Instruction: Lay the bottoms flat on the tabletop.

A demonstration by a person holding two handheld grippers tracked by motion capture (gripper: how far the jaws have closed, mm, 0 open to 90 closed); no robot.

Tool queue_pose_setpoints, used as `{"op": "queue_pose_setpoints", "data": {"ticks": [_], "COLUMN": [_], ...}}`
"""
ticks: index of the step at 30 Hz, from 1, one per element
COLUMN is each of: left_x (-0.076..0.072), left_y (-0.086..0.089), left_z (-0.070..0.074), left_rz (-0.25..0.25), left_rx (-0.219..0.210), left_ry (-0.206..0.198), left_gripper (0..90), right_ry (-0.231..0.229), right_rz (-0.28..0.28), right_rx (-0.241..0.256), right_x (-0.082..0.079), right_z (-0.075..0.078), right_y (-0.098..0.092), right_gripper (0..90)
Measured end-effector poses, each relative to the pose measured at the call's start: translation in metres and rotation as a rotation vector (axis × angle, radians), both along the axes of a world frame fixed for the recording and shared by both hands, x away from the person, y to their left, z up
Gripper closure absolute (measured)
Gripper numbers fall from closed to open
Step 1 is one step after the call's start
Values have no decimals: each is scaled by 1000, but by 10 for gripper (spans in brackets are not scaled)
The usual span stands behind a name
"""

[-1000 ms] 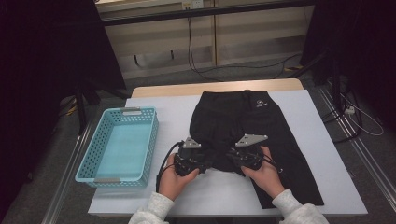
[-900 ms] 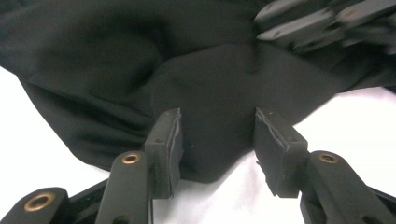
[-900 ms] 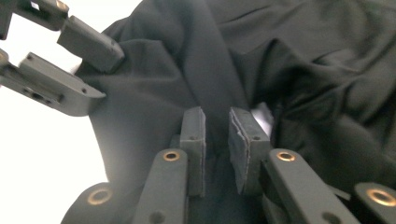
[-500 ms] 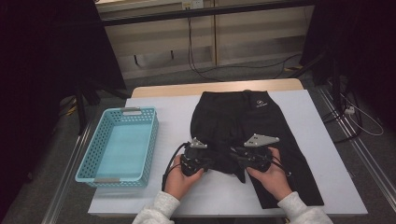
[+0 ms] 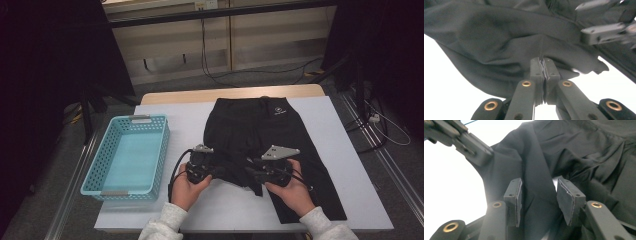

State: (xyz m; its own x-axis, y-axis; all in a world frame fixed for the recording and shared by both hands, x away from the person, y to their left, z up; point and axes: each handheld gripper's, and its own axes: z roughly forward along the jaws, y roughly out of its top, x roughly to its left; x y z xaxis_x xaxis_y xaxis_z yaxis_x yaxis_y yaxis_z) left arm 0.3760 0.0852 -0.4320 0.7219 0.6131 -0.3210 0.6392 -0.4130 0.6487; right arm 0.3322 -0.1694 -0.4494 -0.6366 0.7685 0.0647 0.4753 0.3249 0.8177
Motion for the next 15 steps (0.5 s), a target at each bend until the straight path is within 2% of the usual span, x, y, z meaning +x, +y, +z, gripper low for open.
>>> {"op": "queue_pose_setpoints", "data": {"ticks": [5, 8, 11, 15], "left_x": [1, 1, 3, 7], "left_y": [7, 12, 16, 16], "left_z": [6, 12, 14, 7], "left_rz": [0, 5, 17, 48], "left_rx": [-24, -34, -51, -56], "left_ry": [17, 15, 6, 8], "left_gripper": [879, 879, 878, 877], "right_ry": [11, 10, 6, 13], "right_rz": [-2, -1, 6, 18], "right_rx": [-33, -39, -25, 4], "right_x": [2, 3, 2, -1], "right_z": [-5, -6, -3, 2], "right_y": [4, 4, 4, 10], "right_gripper": [551, 551, 551, 555]}}
